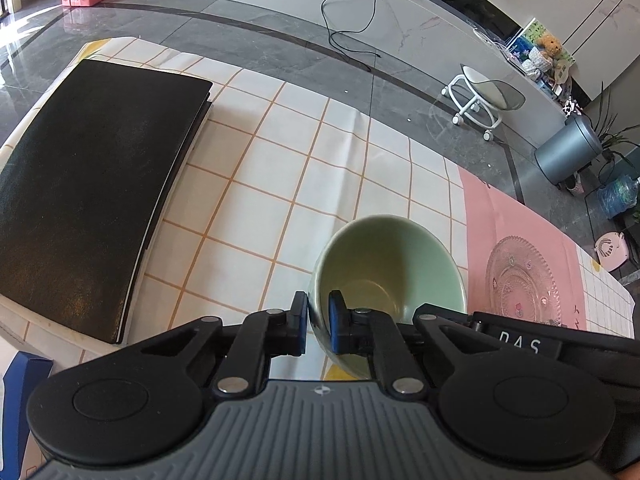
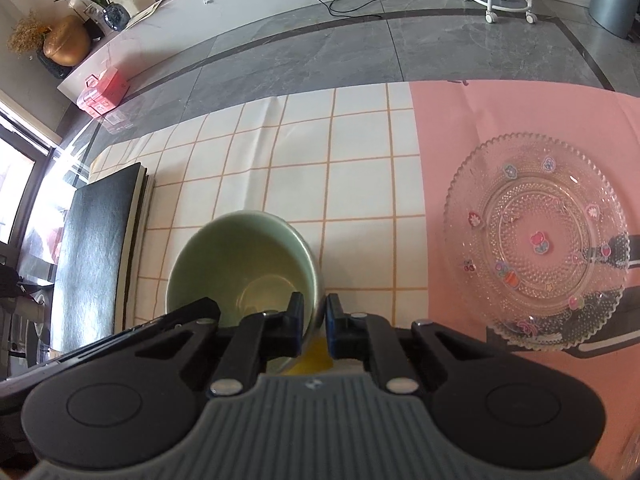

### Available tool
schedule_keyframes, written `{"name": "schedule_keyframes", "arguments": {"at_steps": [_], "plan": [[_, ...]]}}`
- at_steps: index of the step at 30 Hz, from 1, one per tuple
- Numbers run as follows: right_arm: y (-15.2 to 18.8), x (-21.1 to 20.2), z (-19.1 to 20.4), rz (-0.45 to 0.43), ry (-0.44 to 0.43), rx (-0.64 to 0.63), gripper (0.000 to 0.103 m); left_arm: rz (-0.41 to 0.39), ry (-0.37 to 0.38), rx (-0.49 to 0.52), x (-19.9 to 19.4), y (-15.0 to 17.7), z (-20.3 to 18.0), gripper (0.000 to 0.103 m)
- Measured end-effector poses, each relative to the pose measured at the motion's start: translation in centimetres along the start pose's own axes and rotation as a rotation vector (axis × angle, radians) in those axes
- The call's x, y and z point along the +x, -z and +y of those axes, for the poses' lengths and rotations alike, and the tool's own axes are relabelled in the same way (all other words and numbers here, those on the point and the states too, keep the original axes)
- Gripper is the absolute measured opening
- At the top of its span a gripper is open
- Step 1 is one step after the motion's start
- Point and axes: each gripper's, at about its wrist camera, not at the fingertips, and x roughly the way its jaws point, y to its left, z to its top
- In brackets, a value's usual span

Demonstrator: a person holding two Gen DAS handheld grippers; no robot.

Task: Organize plates and bowls
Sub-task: 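Close both grippers on the green bowl's rim and lift it, then lower the green bowl into the stacked steel bowls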

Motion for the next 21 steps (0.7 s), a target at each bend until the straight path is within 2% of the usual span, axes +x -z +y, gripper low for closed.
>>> {"name": "schedule_keyframes", "arguments": {"at_steps": [10,21], "plan": [[1.4,-4.0,1.1,-0.005,0.014,-0.024,0.007,-0.025,-0.024,-0.003,-5.1,1.2,-1.4,0.010],[7.7,-12.9,2.2,-0.022,0.007,-0.104,0.006,0.008,-0.089,0.033,-13.5,7.3,-3.5,0.010]]}}
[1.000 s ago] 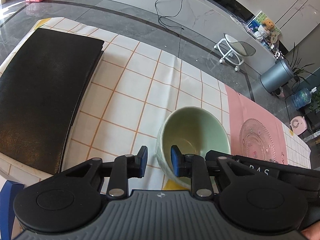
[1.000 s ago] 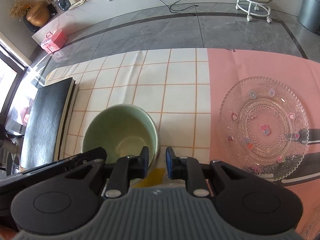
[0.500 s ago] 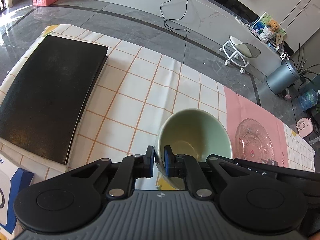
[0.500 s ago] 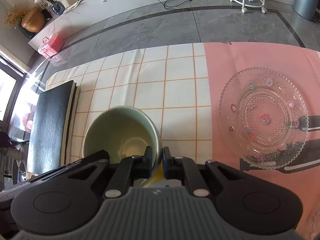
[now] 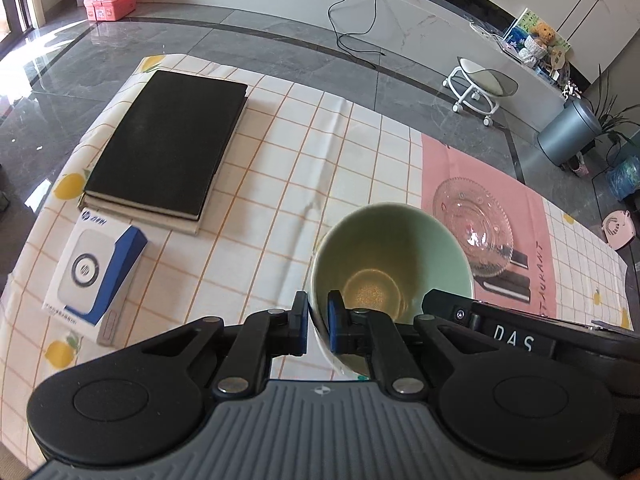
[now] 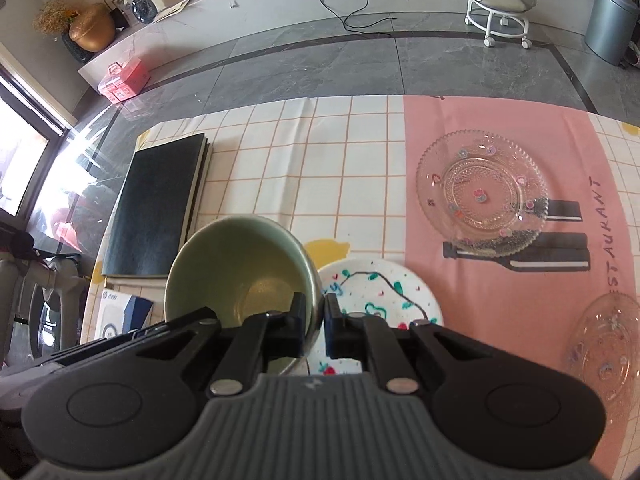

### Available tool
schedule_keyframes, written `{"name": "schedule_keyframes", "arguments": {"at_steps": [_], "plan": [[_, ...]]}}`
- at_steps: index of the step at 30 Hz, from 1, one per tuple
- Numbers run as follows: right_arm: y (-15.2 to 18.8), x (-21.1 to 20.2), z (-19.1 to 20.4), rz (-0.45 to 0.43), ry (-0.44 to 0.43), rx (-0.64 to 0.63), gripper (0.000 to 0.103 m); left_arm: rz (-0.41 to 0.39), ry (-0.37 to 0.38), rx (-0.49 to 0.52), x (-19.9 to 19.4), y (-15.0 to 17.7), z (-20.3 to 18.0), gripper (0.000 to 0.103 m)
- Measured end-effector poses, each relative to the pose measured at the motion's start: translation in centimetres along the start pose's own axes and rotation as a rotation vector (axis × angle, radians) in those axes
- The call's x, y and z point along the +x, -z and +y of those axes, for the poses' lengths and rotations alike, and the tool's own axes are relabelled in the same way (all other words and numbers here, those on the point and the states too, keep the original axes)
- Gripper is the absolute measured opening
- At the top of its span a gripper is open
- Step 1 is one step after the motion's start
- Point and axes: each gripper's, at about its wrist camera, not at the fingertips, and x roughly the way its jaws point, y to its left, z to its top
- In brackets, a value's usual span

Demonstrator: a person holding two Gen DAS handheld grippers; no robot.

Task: Organize plates and bowls
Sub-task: 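Lower the green bowl into the stacked steel bowls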

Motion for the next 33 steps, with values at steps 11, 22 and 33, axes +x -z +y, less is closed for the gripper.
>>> {"name": "schedule_keyframes", "arguments": {"at_steps": [11,22,33], "plan": [[9.2,-8.2,0.1,0.037,-0.075,-0.066,0.008,-0.014,-0.028,0.054,-8.7,8.0,-1.2,0.011],[16.6,-8.5,-1.8,0.109,-0.064,-0.090,0.008,0.096,-0.020,0.033,-6.8,14.4,-0.8,0.011],[17.6,-4.5,-3.1,0.148,-0.025,-0.085,0.007,0.161,-0.054,0.066,-3.0,15.3,-1.3,0.011]]}}
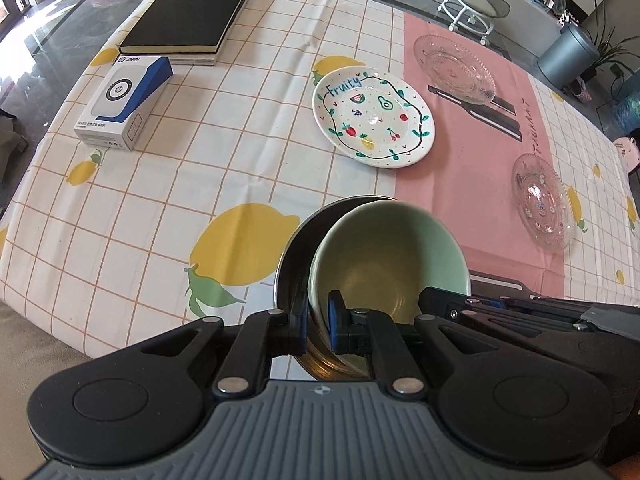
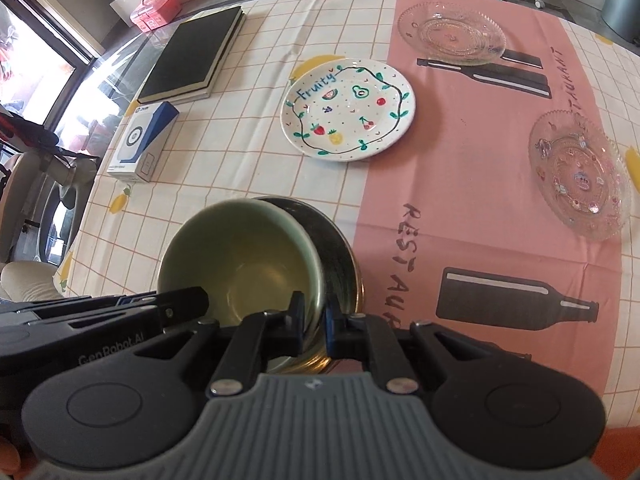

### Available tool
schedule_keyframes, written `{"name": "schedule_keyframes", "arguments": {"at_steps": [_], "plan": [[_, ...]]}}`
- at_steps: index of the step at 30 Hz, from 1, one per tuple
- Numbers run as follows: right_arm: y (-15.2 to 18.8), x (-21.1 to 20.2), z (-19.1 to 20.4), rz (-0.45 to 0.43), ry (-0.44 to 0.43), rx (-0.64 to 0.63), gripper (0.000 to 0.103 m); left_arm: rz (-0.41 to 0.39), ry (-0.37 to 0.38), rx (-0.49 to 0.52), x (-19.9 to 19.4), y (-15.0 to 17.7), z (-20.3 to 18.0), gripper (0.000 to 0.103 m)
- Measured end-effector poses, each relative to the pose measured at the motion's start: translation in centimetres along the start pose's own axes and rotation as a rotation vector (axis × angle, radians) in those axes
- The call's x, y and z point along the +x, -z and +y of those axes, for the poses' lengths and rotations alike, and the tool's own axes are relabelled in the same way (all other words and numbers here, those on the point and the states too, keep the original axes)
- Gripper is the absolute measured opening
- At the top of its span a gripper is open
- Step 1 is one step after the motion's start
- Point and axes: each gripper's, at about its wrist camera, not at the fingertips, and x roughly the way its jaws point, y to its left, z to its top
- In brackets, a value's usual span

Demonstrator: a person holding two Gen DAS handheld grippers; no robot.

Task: Organize plates and bowls
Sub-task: 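Lower the green bowl into the stacked steel bowls, then open both grippers to release the green bowl's rim and withdraw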

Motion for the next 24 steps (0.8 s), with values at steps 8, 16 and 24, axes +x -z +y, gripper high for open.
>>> {"name": "schedule_keyframes", "arguments": {"at_steps": [8,16,24], "plan": [[-0.4,1.5,0.1,0.031,0.019,-0.009,0.006,0.031,-0.027,0.018,0.9,-0.2,0.1,0.012],[-0.4,1.7,0.5,0.010,0.056,-0.049,0.006,0.078,0.047,-0.041,1.1,-0.4,0.9,0.018],[-0.5,1.5,1.0,-0.006,0.077,-0.095,0.011,0.063,0.083,-0.055,-0.1,-0.7,1.3,0.019]]}}
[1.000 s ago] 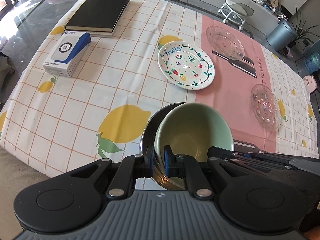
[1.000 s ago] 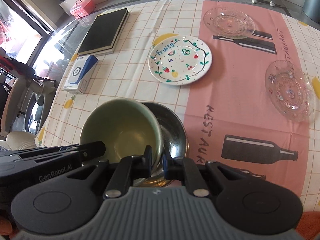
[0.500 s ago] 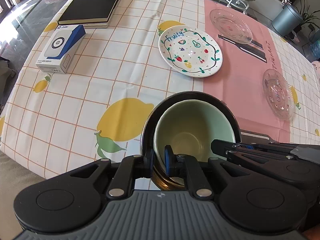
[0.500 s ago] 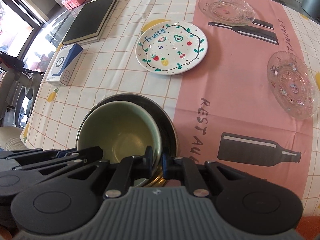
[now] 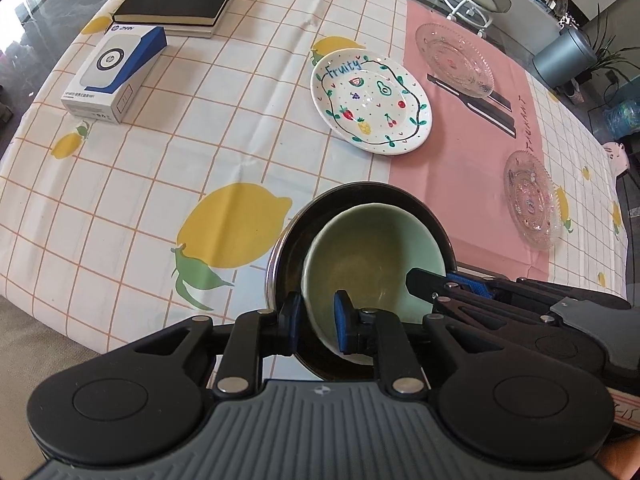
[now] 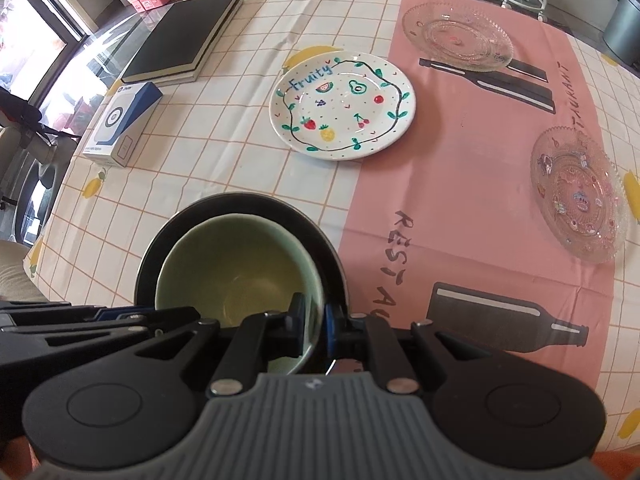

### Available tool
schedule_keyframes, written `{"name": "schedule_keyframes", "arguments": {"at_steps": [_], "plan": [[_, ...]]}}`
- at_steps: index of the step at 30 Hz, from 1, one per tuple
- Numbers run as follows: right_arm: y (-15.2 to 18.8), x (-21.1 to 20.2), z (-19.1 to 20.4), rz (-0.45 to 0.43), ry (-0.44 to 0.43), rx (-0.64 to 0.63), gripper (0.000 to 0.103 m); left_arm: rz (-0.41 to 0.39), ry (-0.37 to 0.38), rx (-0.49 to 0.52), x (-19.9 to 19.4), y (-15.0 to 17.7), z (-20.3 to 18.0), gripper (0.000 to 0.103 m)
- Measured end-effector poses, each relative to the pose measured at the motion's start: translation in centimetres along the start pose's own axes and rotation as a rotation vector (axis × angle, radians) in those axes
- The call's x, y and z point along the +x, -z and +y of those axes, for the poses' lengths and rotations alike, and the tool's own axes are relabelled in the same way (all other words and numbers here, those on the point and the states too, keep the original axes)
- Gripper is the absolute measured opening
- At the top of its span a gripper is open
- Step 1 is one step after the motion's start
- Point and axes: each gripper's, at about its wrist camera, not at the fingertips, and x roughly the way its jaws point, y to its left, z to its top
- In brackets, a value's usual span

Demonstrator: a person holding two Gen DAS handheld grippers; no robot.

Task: Organize plates and bowls
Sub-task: 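Open both grippers to release the green bowl's rim and withdraw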

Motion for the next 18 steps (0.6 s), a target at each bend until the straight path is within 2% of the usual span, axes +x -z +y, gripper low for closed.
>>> {"name": "schedule_keyframes", "arguments": {"at_steps": [4,6,10,12,14,18], "plan": [[0.0,-0.7,0.9,-0.034,0.035,-0.059,0.012,-0.017,0.008,0.003,-0.7,-0.2,0.0,0.019],[-0.1,-1.2,1.2,-0.048,0.043,-0.075,0.018,-0.026,0.014,0.005,-1.1,-0.2,0.0,0.019],[-0.1,-2.1,1.5,-0.072,0.058,-0.100,0.021,-0.042,0.014,0.013,-1.7,-0.1,-0.1,0.019],[0.0,-2.5,1.6,-0.079,0.057,-0.102,0.030,-0.055,0.000,0.031,-1.9,0.1,-0.3,0.019],[0.1,-3.2,1.5,-0.103,0.057,-0.107,0.034,-0.070,-0.003,0.049,-2.3,0.3,-0.5,0.019],[0.5,-5.3,1.0,-0.168,0.044,-0.099,0.035,-0.119,0.005,0.068,-3.4,0.9,-0.8,0.019]]}}
